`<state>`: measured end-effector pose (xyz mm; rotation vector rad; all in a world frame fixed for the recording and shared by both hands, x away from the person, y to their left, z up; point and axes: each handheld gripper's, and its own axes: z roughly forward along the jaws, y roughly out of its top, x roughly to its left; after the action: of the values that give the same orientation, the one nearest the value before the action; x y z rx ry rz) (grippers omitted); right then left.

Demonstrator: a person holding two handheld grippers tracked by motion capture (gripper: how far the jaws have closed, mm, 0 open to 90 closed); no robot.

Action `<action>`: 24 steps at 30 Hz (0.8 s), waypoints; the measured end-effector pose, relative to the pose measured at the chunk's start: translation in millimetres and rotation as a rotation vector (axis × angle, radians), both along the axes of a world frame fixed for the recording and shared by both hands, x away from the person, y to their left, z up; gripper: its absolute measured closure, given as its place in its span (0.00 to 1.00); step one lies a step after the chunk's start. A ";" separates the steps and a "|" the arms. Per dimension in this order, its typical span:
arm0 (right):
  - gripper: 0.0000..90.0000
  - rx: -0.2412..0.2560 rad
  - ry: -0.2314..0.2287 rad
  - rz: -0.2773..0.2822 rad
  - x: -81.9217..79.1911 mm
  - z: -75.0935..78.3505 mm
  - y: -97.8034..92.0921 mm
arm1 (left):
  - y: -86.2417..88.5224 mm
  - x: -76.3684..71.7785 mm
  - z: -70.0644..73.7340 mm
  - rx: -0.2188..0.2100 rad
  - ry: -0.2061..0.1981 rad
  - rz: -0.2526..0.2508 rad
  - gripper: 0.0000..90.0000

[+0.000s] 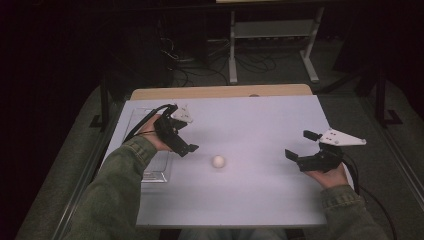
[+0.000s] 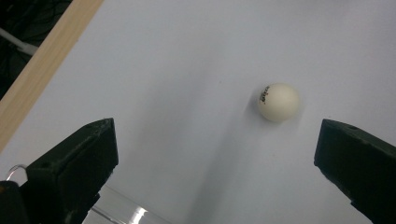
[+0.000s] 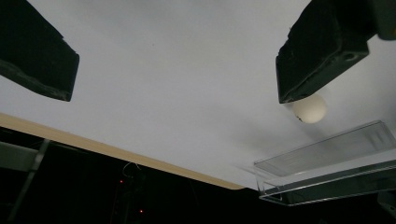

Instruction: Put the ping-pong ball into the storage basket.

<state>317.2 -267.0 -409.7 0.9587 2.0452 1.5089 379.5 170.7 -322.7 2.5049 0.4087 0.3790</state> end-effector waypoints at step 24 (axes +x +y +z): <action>0.00 -0.001 0.003 0.004 -0.2 -0.1 1.0 | -24.3 3.0 -7.6 0.053 0.042 -0.068 0.00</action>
<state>317.0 -266.0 -409.8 0.9579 2.0514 1.5094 382.6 146.4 -330.4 2.5750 0.3333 0.3150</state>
